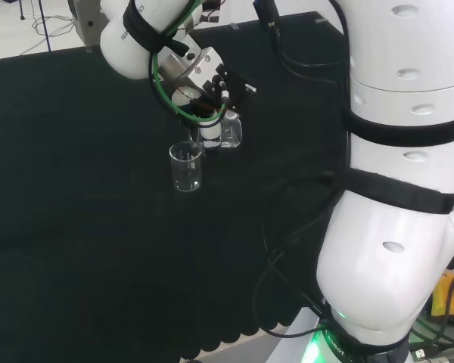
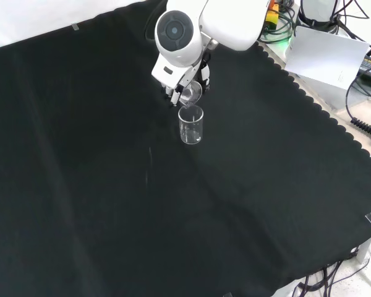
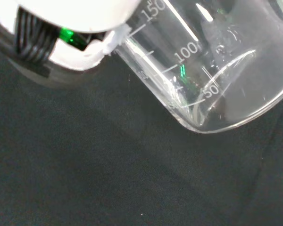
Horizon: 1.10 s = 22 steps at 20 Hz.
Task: Pour the water from the handheld beaker into the one on the table.
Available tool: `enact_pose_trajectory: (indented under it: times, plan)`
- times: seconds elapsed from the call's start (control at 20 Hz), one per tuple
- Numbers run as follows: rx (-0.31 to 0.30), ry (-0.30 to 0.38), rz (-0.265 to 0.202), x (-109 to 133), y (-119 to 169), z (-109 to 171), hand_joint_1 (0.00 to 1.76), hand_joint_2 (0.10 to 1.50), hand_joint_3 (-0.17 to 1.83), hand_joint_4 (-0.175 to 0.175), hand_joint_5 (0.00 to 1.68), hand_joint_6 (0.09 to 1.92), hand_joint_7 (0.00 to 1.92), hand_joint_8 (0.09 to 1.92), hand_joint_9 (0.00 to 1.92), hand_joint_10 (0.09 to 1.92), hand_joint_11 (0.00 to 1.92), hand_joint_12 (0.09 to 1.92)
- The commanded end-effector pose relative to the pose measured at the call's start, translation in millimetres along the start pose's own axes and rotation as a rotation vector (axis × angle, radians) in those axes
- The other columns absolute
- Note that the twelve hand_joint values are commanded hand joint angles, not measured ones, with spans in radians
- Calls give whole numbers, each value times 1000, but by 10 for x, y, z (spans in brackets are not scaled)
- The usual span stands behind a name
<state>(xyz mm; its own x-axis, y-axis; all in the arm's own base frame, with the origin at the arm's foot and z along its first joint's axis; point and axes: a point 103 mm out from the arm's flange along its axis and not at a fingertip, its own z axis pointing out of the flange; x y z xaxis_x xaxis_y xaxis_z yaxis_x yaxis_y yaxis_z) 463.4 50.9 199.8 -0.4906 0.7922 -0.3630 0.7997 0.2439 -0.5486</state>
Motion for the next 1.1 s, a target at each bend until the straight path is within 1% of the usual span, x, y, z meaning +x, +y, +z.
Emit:
enact_pose_trajectory:
  times: [0.05, 1.1]
  plan:
    - [24, -25, 4, 43, 11, -60, 1152, 661, 663, 79, 1269, 686, 1746, 87, 1776, 87, 1527, 571]
    - [95, -105, 35, 137, 63, -170, 1152, 663, 666, 73, 1262, 699, 1746, 87, 1778, 87, 1523, 566]
